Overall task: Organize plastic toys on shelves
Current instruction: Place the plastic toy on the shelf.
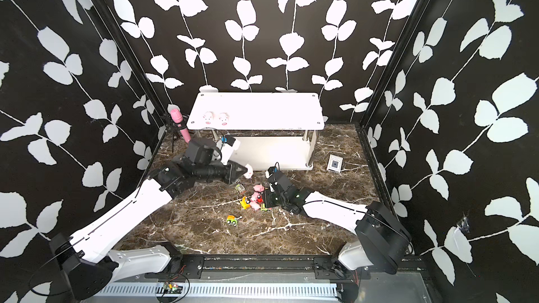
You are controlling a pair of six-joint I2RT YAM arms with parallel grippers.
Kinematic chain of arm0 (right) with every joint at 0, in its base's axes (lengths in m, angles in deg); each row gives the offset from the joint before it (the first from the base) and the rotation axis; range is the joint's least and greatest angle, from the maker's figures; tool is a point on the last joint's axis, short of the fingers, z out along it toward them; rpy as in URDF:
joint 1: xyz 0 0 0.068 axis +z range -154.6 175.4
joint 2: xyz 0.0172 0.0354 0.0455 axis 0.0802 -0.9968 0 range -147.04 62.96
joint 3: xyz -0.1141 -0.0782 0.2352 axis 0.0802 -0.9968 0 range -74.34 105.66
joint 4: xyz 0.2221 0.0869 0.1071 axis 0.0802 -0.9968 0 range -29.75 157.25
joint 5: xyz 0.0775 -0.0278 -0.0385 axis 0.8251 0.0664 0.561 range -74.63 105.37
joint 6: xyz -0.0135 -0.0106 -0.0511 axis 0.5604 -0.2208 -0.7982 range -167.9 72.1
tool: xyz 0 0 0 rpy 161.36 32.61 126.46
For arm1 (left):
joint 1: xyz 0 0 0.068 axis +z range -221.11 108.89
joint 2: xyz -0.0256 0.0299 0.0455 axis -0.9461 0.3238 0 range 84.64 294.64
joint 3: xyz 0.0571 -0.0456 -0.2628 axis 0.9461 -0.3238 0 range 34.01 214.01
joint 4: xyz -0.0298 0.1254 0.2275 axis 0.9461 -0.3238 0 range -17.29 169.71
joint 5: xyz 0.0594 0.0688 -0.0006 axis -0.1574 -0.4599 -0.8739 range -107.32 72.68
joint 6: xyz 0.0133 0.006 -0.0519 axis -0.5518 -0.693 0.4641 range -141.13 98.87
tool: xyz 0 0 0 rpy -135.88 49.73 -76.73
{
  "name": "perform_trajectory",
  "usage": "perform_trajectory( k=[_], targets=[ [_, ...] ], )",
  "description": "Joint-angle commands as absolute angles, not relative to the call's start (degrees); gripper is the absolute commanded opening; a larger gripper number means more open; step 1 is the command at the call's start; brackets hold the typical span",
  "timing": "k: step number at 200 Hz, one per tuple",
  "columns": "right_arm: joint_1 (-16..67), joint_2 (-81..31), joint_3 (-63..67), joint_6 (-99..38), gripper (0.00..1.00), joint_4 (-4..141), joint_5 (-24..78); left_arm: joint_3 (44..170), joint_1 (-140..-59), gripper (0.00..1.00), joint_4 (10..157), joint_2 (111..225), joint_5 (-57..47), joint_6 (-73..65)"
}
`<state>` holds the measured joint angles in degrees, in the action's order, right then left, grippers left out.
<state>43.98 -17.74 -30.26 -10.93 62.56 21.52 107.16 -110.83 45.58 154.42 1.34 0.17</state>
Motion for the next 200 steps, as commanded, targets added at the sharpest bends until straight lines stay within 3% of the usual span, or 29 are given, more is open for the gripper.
perform_trajectory(
  k=[1,129,200],
  targets=[
    [43.5,-16.11,-31.89,-11.95,0.28,61.93,20.42,114.87,-110.91,0.0,38.74,156.96,-0.74,-3.95],
    [43.02,-15.77,-32.6,-11.96,0.3,61.41,20.24,148.47,-110.91,0.0,23.49,170.59,-12.96,-8.62],
    [43.04,-15.91,-32.88,-12.14,0.31,61.26,20.49,158.93,-105.55,0.0,18.68,177.15,-13.35,-8.92]
  ],
)
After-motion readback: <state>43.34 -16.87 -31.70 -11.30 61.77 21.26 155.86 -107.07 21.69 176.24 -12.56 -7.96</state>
